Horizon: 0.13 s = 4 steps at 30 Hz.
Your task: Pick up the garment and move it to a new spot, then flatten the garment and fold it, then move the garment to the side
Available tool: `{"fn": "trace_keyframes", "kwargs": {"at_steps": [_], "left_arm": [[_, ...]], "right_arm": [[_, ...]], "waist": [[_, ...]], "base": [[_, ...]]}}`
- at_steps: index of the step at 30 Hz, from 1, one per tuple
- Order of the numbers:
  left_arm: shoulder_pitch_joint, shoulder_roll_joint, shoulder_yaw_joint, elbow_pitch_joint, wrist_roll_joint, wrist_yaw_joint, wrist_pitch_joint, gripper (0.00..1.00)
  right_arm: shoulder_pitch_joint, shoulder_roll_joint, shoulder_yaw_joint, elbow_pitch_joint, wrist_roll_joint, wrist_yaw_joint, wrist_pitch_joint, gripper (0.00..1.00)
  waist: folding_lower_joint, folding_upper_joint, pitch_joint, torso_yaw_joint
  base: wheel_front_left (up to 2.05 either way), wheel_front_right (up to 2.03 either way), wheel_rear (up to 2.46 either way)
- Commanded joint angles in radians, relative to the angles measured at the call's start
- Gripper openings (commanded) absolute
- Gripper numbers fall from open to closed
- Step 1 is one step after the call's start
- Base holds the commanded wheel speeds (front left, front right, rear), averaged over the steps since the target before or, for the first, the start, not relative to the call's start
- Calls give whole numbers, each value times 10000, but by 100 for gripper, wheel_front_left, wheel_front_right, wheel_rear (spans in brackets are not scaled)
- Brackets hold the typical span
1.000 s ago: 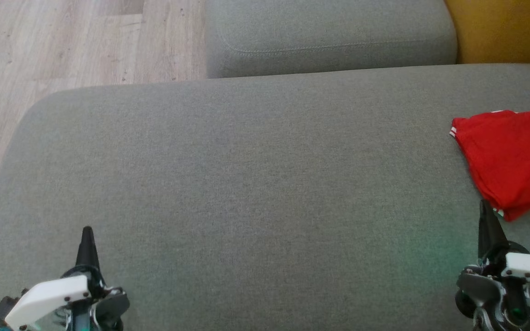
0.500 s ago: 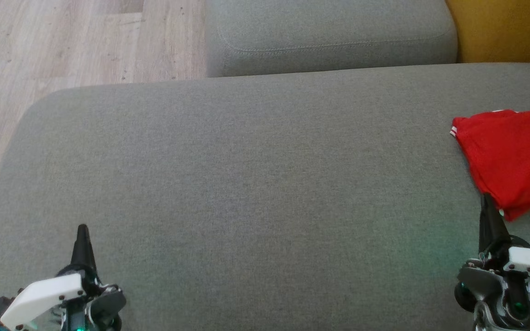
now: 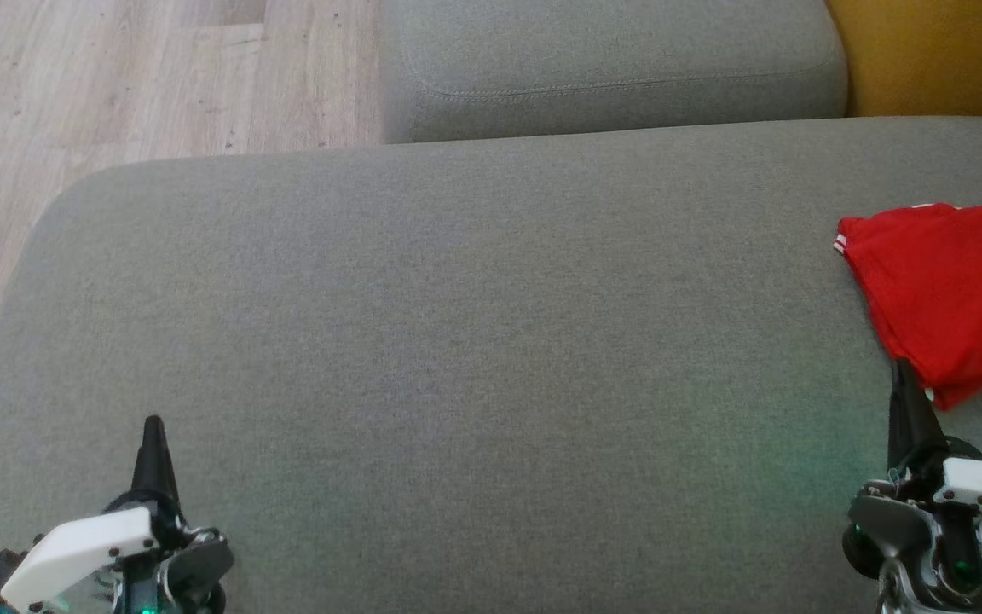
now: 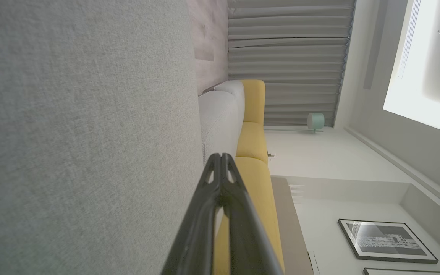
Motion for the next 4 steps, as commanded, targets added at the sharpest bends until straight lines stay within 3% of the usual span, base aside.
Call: {"fn": "trace_keyframes", "kwargs": {"at_steps": [1,4], "left_arm": [[-492,83,339,-298,44,-67,62,0],[-492,77,346,-298,51,-67,68,0]], "right_arm": [[-481,-149,159,-323,-12,69,81,0],[-482,-143,151,-322,-18,69,87,0]], "waist": [[0,0,0,0],[0,0,0,0]], "base": [[0,0,0],[0,0,0]]}}
